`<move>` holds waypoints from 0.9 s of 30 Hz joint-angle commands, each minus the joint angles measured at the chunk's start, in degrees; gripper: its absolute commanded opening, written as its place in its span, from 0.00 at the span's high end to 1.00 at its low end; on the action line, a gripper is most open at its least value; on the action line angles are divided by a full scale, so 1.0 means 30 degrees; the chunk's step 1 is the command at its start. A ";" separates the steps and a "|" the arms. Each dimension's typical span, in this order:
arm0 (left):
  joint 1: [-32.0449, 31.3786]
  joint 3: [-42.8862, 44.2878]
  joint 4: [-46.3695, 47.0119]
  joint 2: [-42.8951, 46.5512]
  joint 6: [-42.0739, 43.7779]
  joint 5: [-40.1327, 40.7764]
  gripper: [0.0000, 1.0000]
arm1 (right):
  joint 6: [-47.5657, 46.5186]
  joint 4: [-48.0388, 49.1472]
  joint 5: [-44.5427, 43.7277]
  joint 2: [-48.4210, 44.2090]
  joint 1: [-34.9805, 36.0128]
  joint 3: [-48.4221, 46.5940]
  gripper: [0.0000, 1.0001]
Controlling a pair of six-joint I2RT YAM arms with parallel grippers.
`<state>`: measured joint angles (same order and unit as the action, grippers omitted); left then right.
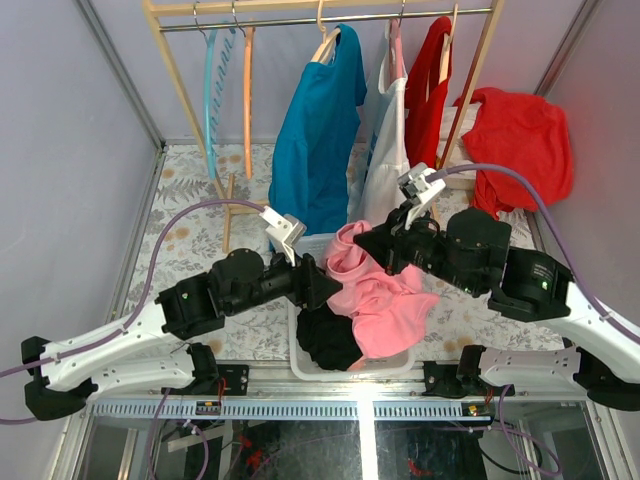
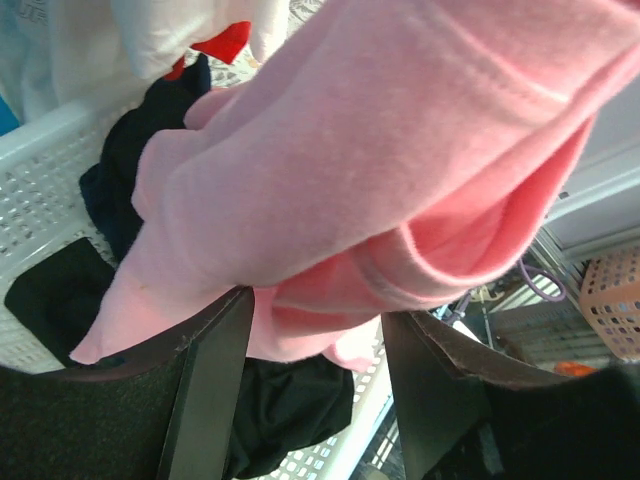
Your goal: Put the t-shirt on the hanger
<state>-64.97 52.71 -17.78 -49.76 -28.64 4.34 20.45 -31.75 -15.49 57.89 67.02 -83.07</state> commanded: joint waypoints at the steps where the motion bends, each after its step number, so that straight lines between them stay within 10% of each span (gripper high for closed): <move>1: -0.0163 0.0583 -0.0118 0.0142 0.0796 0.1947 0.47 | -0.0368 0.1048 -0.0320 -0.0730 0.0073 -0.0729 1.00; 22: -0.0382 0.1620 0.2328 -0.1733 0.1316 -0.0397 0.48 | -0.0710 0.1632 -0.0347 -0.0718 0.0080 -0.0271 1.00; 27: -0.0604 0.1640 0.2689 -0.2104 0.1043 0.0128 0.78 | -0.0697 0.1807 -0.0275 -0.0685 0.0071 -0.0217 1.00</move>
<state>-66.00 55.59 -15.27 -55.61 -25.85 4.82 19.31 -31.09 -15.57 55.99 67.02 -83.02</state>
